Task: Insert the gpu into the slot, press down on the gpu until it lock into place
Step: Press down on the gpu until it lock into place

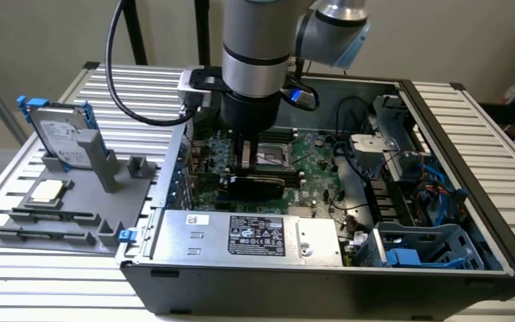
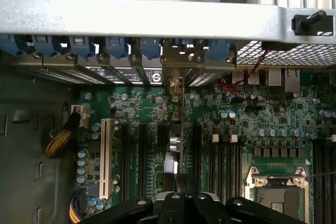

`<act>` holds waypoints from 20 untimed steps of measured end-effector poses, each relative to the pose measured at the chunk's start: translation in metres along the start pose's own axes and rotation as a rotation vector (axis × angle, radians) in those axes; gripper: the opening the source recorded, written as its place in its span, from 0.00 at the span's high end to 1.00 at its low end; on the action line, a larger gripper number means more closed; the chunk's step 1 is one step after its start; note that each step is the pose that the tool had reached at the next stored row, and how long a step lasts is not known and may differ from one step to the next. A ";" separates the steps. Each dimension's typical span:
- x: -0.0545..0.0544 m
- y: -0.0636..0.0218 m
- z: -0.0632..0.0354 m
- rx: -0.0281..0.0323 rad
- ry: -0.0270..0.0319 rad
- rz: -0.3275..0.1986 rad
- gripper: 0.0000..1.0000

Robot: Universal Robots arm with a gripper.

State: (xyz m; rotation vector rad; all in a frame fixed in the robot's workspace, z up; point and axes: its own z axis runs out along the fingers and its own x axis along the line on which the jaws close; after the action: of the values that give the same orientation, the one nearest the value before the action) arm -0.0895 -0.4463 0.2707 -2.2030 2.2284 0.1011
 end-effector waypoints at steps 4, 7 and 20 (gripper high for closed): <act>0.000 0.0000 -0.0012 -0.0003 0.0019 0.000 0.89; -0.001 0.0001 -0.0054 0.0019 -0.0016 0.000 0.89; -0.001 0.0039 -0.0263 -0.0004 0.0015 -0.013 0.76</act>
State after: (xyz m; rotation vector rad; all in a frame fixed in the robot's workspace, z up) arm -0.0923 -0.4464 0.2971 -2.2184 2.2144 0.0999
